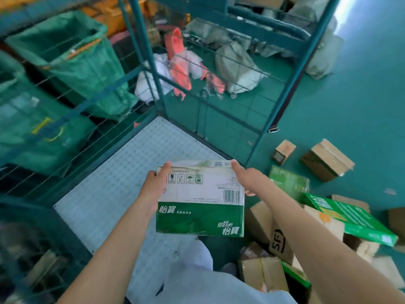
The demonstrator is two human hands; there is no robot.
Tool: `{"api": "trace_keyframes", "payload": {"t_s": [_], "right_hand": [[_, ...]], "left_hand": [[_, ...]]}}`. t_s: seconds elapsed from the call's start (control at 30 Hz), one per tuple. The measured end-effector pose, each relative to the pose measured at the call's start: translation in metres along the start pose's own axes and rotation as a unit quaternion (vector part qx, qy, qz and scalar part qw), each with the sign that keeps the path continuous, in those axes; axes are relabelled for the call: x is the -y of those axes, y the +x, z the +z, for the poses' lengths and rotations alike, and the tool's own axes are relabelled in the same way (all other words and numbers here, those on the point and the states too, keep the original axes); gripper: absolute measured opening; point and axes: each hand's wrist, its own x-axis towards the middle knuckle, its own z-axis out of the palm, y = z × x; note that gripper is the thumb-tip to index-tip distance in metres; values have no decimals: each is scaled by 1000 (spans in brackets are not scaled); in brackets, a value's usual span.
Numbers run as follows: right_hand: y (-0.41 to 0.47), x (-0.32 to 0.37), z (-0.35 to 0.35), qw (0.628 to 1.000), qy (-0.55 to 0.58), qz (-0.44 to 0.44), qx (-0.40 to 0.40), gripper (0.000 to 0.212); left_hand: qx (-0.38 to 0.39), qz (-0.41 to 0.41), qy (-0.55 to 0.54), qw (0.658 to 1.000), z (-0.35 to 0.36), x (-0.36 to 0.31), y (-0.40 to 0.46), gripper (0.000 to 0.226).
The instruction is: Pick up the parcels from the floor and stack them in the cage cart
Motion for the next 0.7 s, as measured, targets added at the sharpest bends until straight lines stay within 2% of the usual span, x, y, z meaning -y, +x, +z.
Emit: {"api": "trace_keyframes", "payload": {"t_s": [0.13,0.23,0.4,0.6,0.7], "right_hand": [[25,55,18,997,-54,-31,36,91],[46,95,31,994,-81,-39,68,98],[79,157,54,986,-113,-66,105,100],[104,212,73,976,-134,-104,137,91],[115,231,83,967,-150,-127,162,89]], "left_hand": [[-45,-14,-34,998,-41,5,21,77],[-74,-39,-69,994,-67,9,40,82],[-123,-56,-110,985,-107,7,57,62],[-178,-76,-144,971,-140,11,67,65],[-208,-89,-152,962,-147,13,68,75]]}}
